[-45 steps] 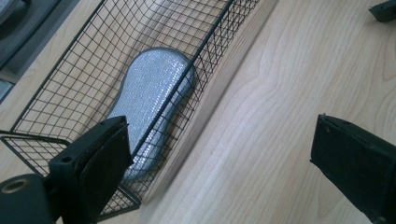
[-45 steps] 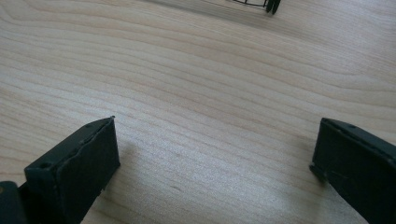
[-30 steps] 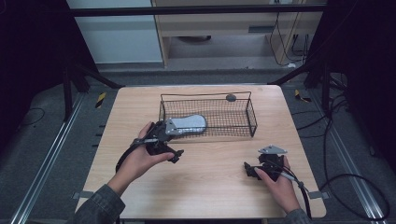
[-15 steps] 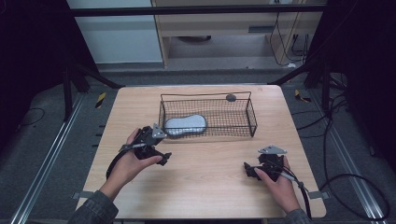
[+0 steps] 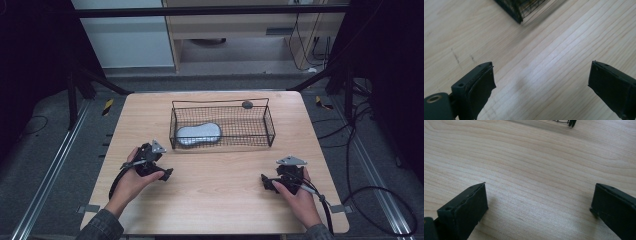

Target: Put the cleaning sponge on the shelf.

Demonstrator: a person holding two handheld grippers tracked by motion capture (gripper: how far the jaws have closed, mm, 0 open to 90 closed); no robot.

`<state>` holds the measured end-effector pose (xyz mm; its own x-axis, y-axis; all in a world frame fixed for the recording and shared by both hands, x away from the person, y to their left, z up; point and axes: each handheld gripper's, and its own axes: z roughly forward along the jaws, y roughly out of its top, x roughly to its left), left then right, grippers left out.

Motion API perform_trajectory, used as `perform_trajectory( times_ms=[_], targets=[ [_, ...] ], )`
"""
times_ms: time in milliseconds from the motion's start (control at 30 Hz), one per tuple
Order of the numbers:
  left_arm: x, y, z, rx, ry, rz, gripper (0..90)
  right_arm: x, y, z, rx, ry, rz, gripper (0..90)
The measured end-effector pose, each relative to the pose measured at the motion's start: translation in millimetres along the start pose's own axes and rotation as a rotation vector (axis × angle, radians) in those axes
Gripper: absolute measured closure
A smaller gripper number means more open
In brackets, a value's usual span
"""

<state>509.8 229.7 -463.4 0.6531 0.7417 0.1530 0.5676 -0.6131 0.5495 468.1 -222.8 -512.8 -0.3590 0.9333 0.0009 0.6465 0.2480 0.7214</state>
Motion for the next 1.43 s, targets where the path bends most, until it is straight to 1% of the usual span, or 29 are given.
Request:
perform_trajectory(
  times_ms=[33,133,233,267,300,400,467,533,667,733,767,833,867,933,1000,1067,1100,1133,1233,1267,1333,1367,1400,1433],
  targets=[
    [1.5,-3.2,1.0,0.001,-0.003,-0.009,5.9,0.0,0.0,0.0,0.0,0.0,0.0,0.7],
    [6.1,-12.2,4.7,-0.001,0.012,-0.027,5.5,0.0,0.0,0.0,0.0,0.0,0.0,0.7],
    [11.0,-19.9,8.7,-0.011,0.008,-0.067,4.9,0.0,0.0,0.0,0.0,0.0,0.0,0.7],
    [12.5,-21.7,9.6,-0.012,0.013,-0.069,4.8,0.0,0.0,0.0,0.0,0.0,0.0,0.7],
    [13.8,-23.2,10.1,-0.015,0.017,-0.081,4.8,-0.1,-0.1,0.1,-0.001,-0.002,-0.003,0.7],
    [17.5,-25.9,11.6,-0.051,0.013,-0.121,4.7,-0.1,-0.1,0.1,-0.001,-0.001,-0.003,0.7],
    [20.3,-27.0,13.0,-0.052,0.028,-0.124,4.6,-0.2,-0.1,0.2,-0.001,-0.003,-0.006,0.7],
    [23.9,-28.8,14.2,-0.062,0.03,-0.142,4.5,-0.3,-0.1,0.2,-0.002,-0.003,-0.006,0.7],
    [30.9,-32.7,17.2,-0.065,0.036,-0.174,4.3,-0.3,-0.2,0.4,-0.003,-0.004,-0.007,0.7],
    [34.2,-35.1,18.0,-0.085,0.025,-0.215,4.1,-0.2,-0.1,0.3,-0.002,-0.002,-0.005,0.7],
    [35.3,-35.9,18.7,-0.091,0.02,-0.228,4.1,-0.2,-0.1,0.3,-0.002,-0.002,-0.005,0.7],
    [36.9,-36.6,20.3,-0.086,0.025,-0.241,4.1,-0.3,-0.2,0.5,-0.003,-0.004,-0.007,0.6],
    [37.9,-36.8,21.0,-0.089,0.02,-0.255,4.0,-0.2,-0.1,0.3,-0.002,-0.002,-0.006,0.6],
    [39.3,-37.0,22.5,-0.089,0.03,-0.274,4.0,-0.2,-0.1,0.4,-0.002,-0.002,-0.005,0.6],
    [39.8,-37.5,25.0,-0.076,0.042,-0.274,4.1,-0.2,0.0,0.4,-0.002,-0.001,-0.005,0.6],
    [40.1,-39.0,26.1,-0.092,0.041,-0.27,2.2,-0.1,0.0,0.5,-0.002,-0.001,-0.004,0.6],
    [39.8,-39.6,26.5,-0.103,0.041,-0.28,2.0,-0.1,0.0,0.5,-0.002,-0.002,-0.005,0.5],
    [39.9,-40.3,26.6,-0.107,0.043,-0.282,2.2,0.1,0.1,0.5,-0.002,-0.001,-0.004,0.5],
    [39.4,-43.9,28.3,-0.141,0.049,-0.273,0.4,0.2,0.1,0.6,-0.003,-0.001,-0.005,0.5],
    [39.9,-45.6,28.7,-0.155,0.049,-0.267,0.0,0.5,0.3,0.3,0.0,0.001,0.002,0.5],
    [39.5,-48.2,29.4,-0.179,0.05,-0.267,0.0,0.5,0.3,0.3,0.0,0.001,0.002,0.5],
    [39.5,-48.2,29.4,-0.179,0.05,-0.267,0.0,0.5,0.4,0.4,0.0,0.001,0.002,0.5],
    [39.5,-48.2,29.4,-0.179,0.049,-0.266,0.0,-0.3,0.2,1.3,-0.005,-0.004,-0.016,0.5],
    [39.5,-48.2,29.5,-0.179,0.049,-0.266,0.0,-0.5,0.4,1.7,-0.006,-0.001,-0.02,0.5]
  ],
)
